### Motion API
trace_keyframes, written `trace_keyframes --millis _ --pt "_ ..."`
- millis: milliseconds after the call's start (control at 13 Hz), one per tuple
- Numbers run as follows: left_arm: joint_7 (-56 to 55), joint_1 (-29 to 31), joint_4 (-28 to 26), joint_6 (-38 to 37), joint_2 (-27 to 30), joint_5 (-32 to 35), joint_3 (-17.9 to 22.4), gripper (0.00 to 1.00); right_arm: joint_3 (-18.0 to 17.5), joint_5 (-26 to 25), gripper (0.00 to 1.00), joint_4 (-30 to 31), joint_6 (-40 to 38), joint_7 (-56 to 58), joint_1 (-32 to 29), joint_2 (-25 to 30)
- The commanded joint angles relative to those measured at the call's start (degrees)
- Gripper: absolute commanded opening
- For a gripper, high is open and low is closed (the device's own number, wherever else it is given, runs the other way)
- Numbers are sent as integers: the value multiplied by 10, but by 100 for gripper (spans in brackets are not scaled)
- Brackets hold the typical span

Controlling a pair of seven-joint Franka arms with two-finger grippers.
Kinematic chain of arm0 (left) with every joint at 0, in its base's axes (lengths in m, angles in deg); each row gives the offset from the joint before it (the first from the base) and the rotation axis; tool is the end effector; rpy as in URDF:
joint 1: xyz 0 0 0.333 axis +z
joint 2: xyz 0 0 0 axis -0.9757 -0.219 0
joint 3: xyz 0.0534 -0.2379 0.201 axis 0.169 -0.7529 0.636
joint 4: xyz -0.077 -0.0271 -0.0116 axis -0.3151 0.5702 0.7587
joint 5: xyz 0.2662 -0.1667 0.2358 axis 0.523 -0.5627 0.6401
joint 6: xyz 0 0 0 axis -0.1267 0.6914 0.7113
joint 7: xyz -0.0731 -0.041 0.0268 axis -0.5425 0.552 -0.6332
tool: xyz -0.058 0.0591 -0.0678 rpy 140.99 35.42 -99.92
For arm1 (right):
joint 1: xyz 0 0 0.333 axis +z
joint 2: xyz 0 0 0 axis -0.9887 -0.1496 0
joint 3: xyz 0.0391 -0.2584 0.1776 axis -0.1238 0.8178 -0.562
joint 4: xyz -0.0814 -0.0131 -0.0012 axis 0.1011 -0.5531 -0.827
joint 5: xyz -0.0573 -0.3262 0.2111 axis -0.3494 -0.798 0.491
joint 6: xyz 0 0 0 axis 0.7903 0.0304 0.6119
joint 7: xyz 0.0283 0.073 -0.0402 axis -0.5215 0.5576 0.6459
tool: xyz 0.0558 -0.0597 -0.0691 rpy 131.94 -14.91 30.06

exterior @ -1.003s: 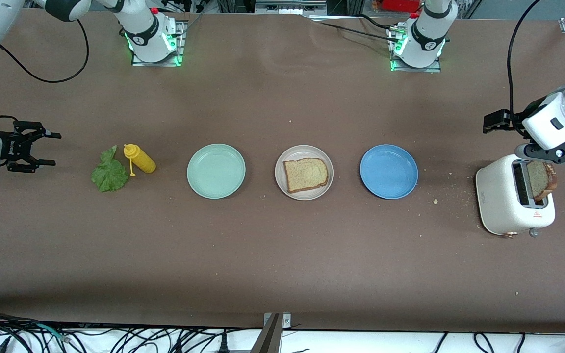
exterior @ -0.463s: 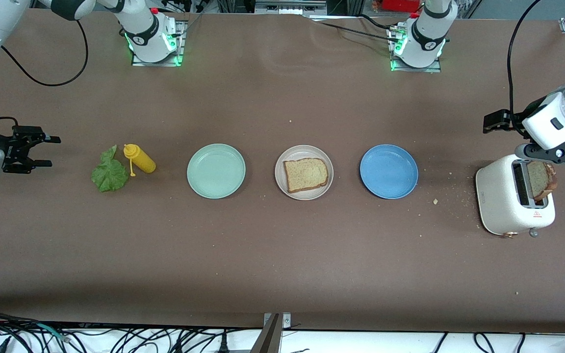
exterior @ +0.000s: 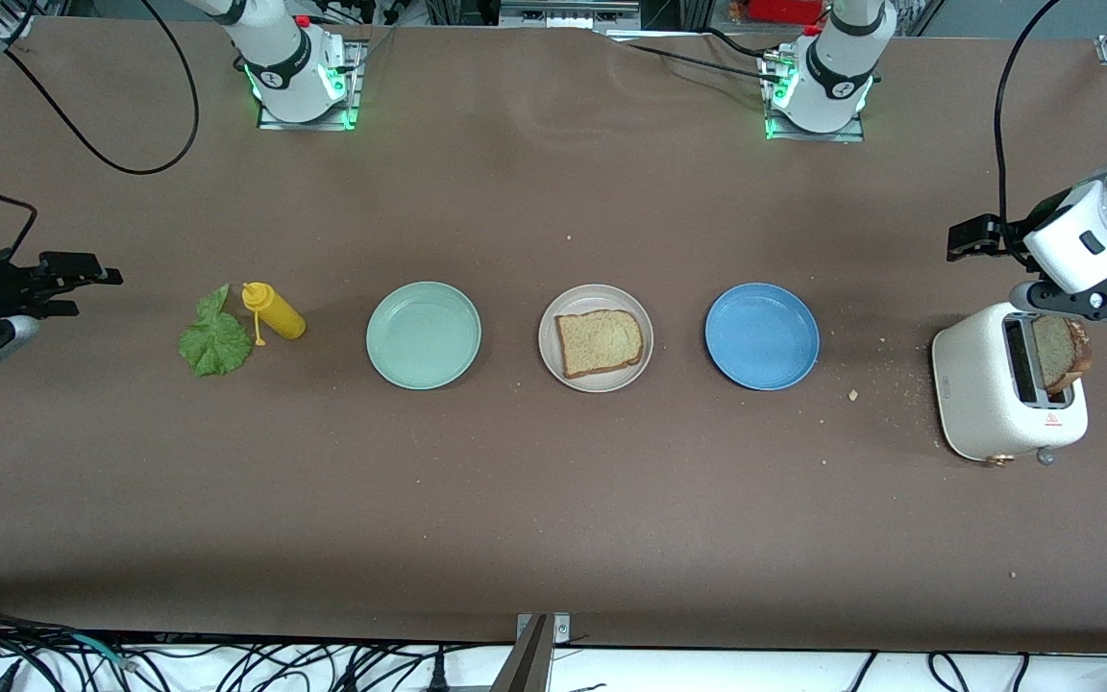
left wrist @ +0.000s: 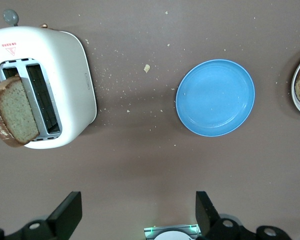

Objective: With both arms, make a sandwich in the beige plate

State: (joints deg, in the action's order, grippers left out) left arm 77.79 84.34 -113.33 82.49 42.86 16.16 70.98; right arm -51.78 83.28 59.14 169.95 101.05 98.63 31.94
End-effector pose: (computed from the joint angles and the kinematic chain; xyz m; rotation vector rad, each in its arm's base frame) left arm 0.5747 -0.0041 0.5406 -3.0883 0.2078 0.3785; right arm 0.6065 -0.1224 0.4357 -2.7713 -0.5538 0.4082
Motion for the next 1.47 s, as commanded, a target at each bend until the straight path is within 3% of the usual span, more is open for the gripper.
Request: trace_keyframes --millis 0,309,617,849,1080,1312,1389 --pt "2 2 8 -12 3 -13 0 100 -90 -65 99 10 30 -114 -55 38" --pt "2 2 8 -12 3 -13 0 100 -160 -156 99 11 60 -253 -71 73" --pt "2 2 8 -13 3 -12 0 100 -200 -164 99 17 81 -367 -79 87" --pt "3 3 8 -13 3 -12 0 100 -258 -188 99 44 93 -406 -117 113" --pt "4 3 8 -13 3 -13 1 100 -293 -212 99 59 107 -460 -127 119" --pt "5 3 8 -13 3 -13 1 100 -351 -206 99 57 121 -512 -146 123" --pt "5 3 8 -13 3 -12 1 100 -354 -202 99 58 133 -536 -147 124"
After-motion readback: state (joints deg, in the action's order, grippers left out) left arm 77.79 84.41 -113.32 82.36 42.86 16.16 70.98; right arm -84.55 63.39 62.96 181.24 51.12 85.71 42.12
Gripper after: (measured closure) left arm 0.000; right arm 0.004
